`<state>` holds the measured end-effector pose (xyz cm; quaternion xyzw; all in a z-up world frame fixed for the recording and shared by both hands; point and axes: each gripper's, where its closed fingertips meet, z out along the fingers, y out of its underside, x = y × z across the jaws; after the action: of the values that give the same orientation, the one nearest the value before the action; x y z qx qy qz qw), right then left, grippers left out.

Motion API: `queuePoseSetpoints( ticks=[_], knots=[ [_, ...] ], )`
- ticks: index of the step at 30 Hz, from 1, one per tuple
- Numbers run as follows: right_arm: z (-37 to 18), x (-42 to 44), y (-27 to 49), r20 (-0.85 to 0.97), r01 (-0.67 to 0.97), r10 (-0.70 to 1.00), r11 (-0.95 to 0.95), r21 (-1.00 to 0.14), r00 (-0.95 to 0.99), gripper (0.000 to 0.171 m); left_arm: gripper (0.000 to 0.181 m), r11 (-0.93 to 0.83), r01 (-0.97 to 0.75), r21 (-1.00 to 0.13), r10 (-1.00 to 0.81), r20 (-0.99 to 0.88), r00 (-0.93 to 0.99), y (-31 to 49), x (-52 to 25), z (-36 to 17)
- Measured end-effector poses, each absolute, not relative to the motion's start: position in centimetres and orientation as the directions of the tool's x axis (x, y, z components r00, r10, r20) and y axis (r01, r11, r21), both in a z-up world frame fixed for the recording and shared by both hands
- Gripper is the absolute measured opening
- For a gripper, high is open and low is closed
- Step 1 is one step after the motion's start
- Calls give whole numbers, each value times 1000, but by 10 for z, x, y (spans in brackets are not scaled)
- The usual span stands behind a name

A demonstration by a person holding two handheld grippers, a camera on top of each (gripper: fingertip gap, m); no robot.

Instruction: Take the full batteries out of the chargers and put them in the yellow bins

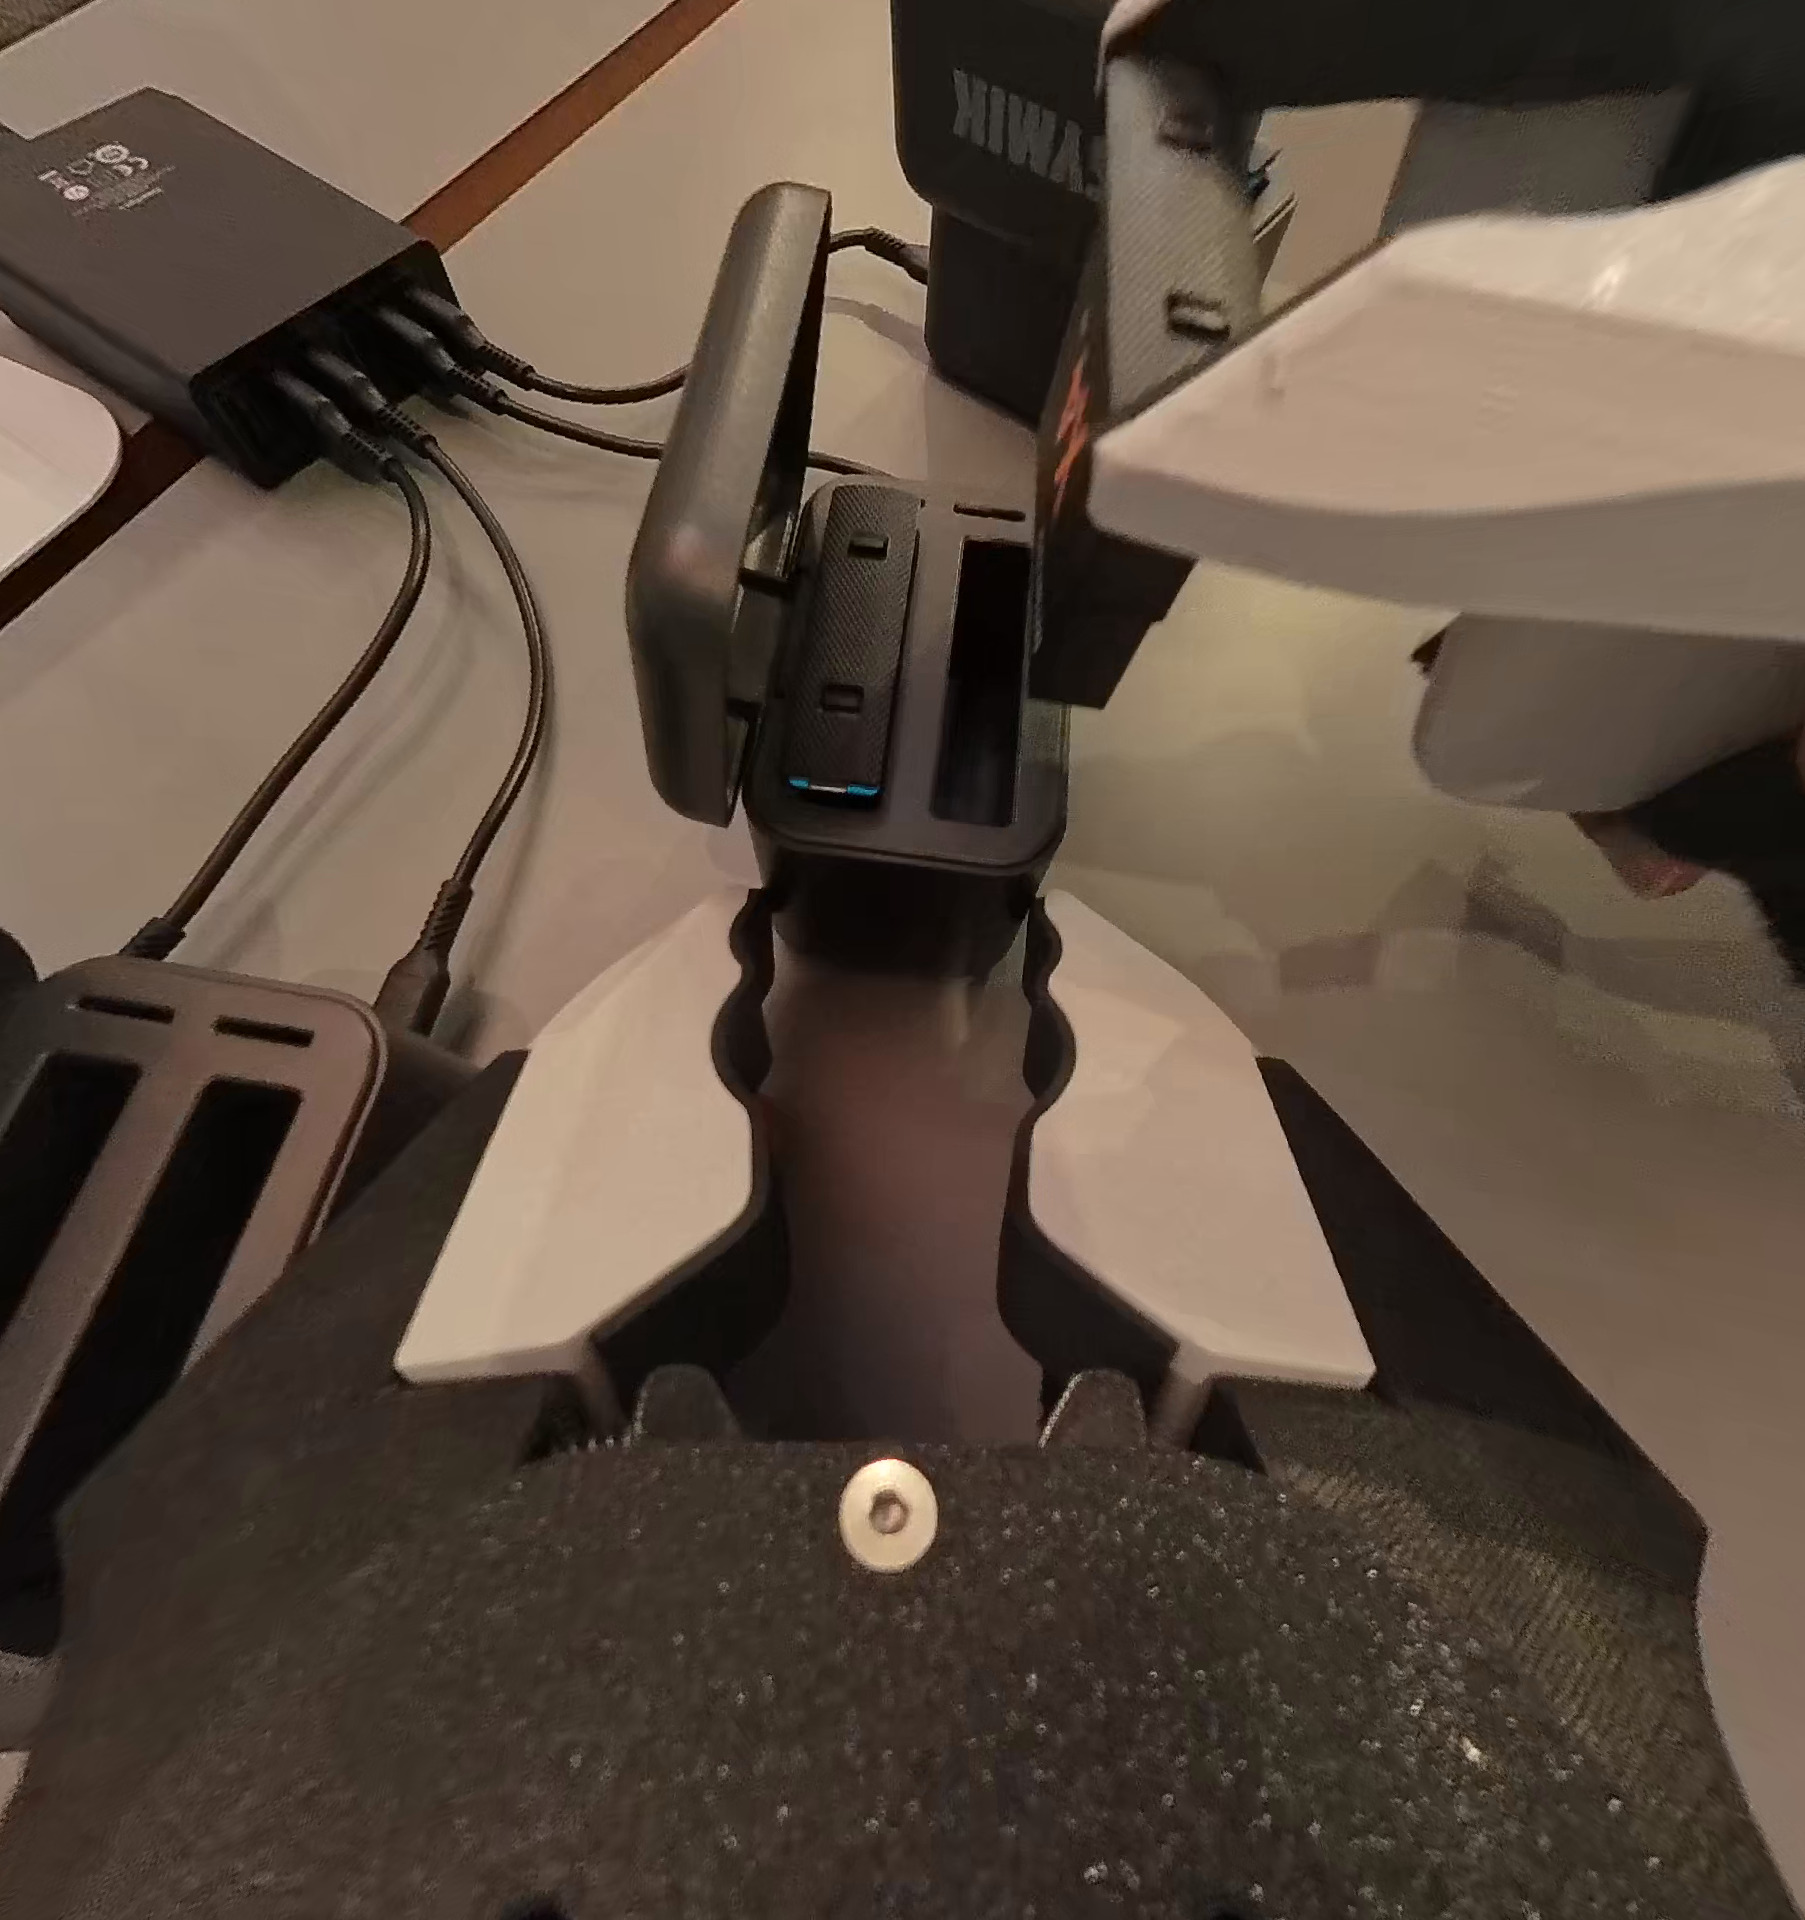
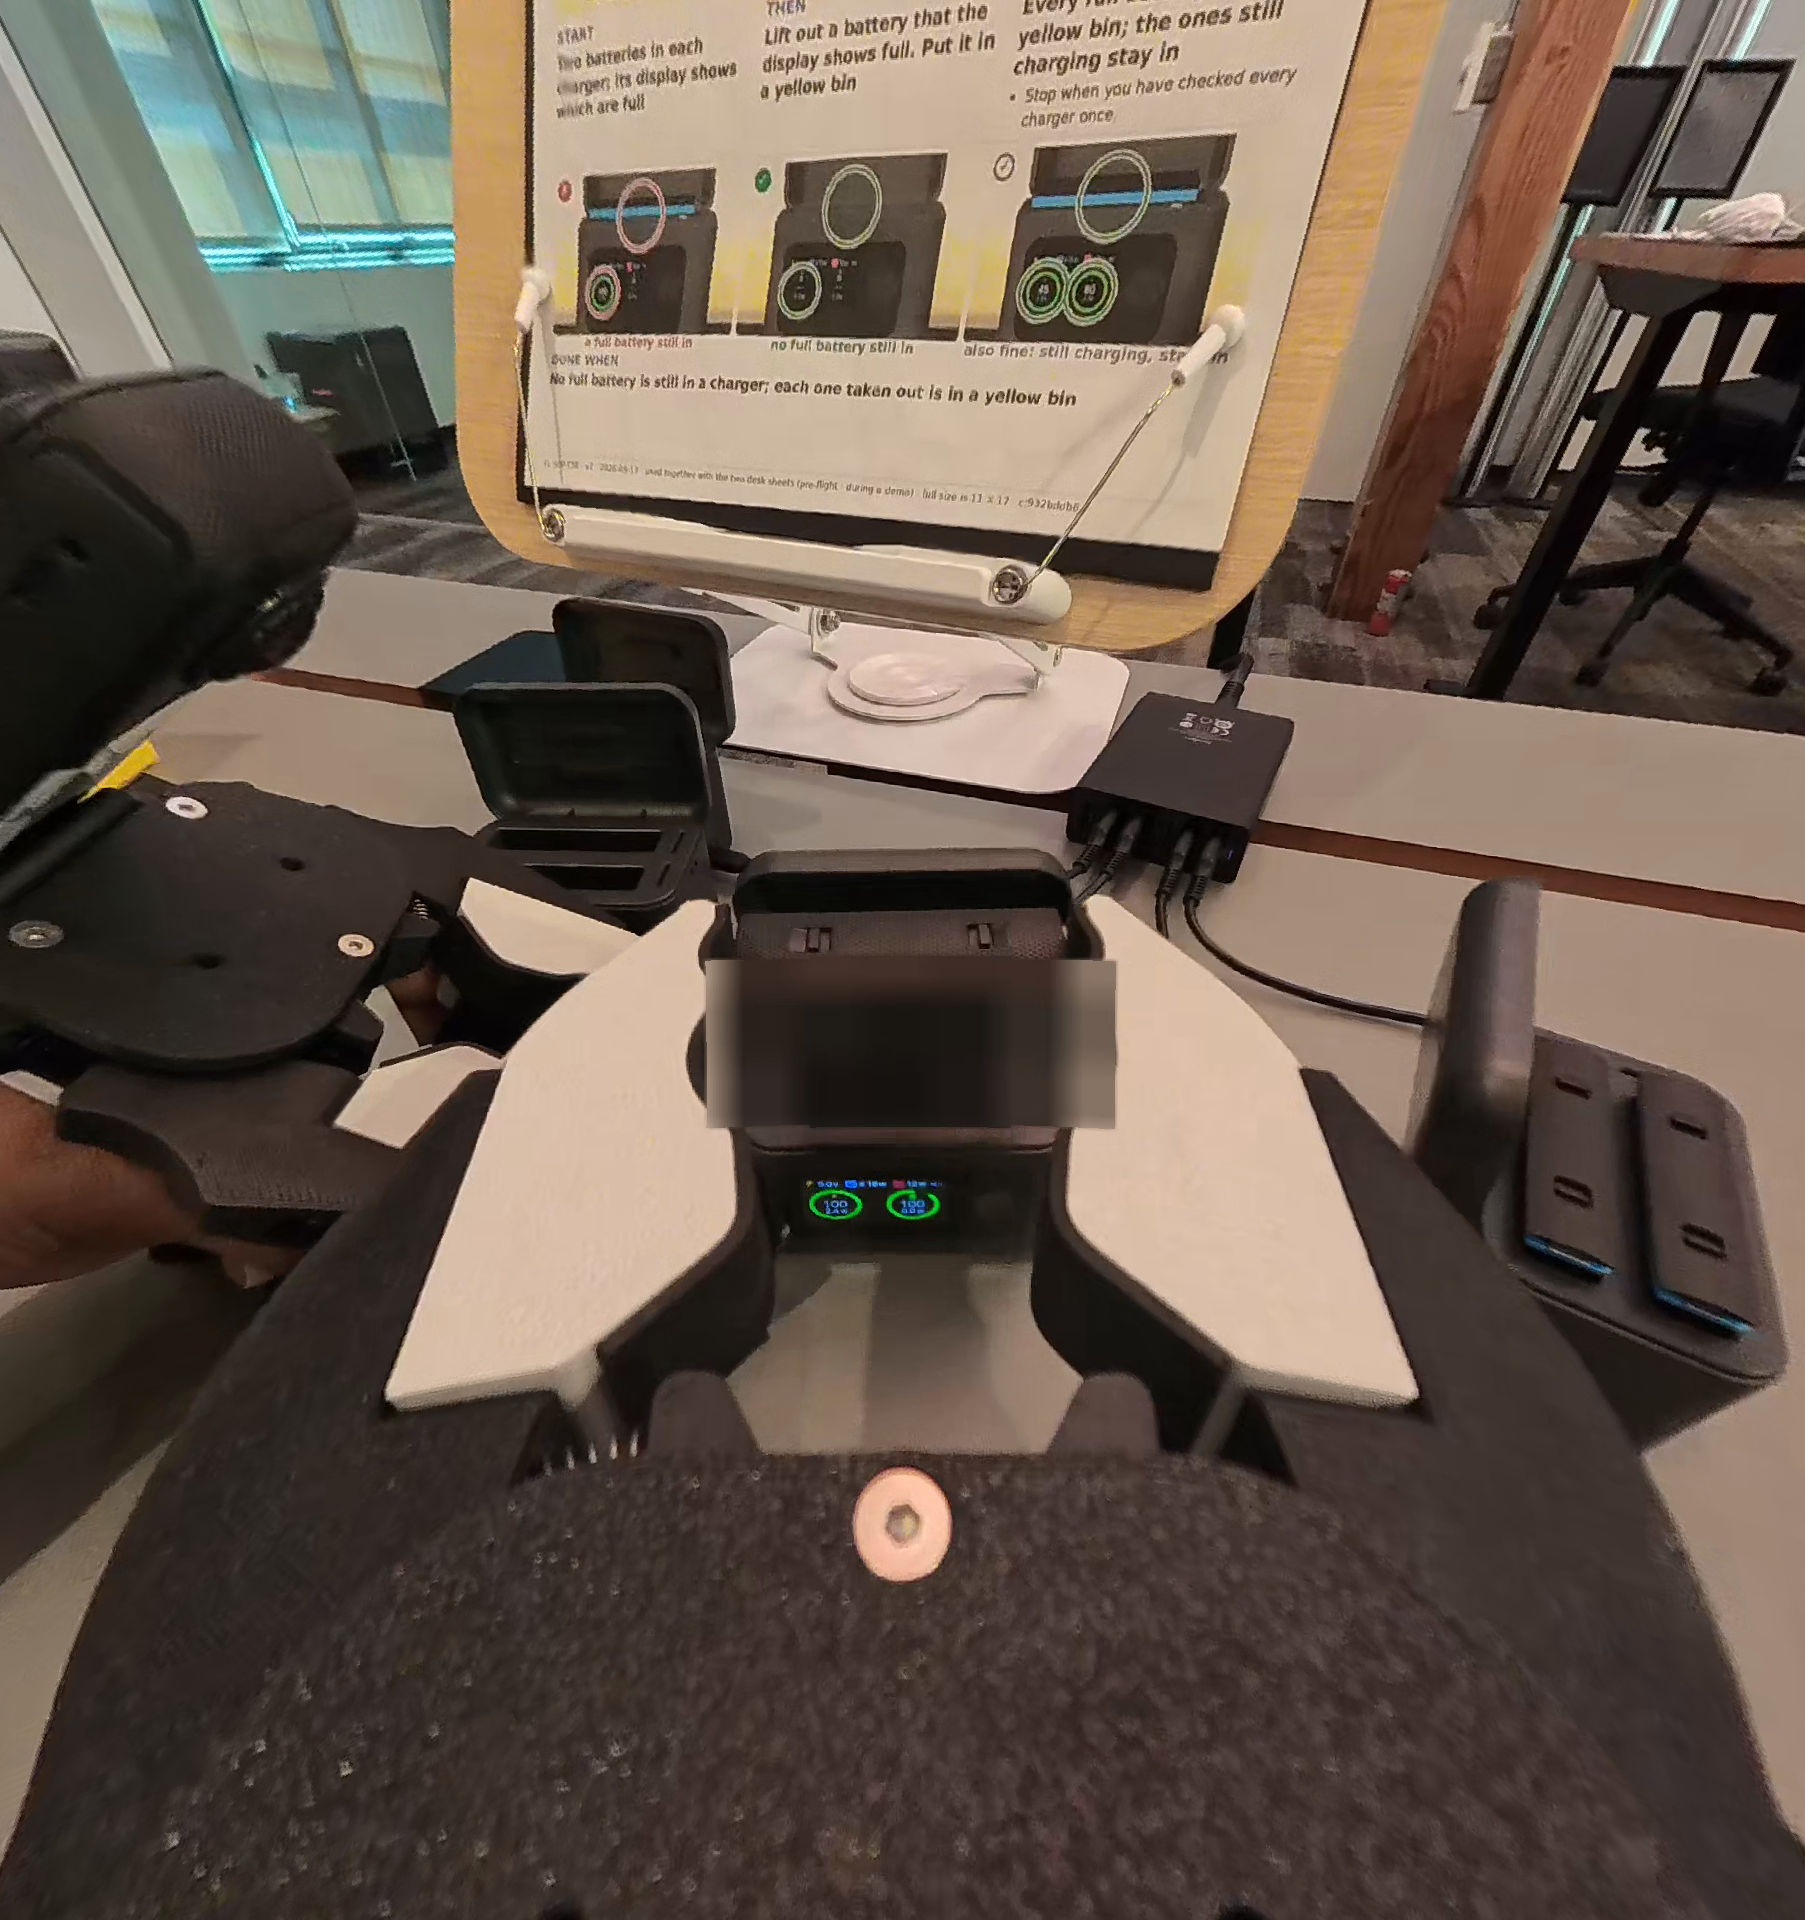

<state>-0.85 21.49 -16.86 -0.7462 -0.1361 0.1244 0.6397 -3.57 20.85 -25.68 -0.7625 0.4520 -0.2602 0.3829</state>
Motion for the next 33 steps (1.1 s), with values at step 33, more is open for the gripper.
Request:
queuePoseSetpoints(
  ticks=[33],
  knots=[
    [-108, 10, 124, -583, -546, 495, -236, -804, 644, 61, 33, 151, -140, -979, -768, -205, 607, 120, -22, -140]
  ],
)
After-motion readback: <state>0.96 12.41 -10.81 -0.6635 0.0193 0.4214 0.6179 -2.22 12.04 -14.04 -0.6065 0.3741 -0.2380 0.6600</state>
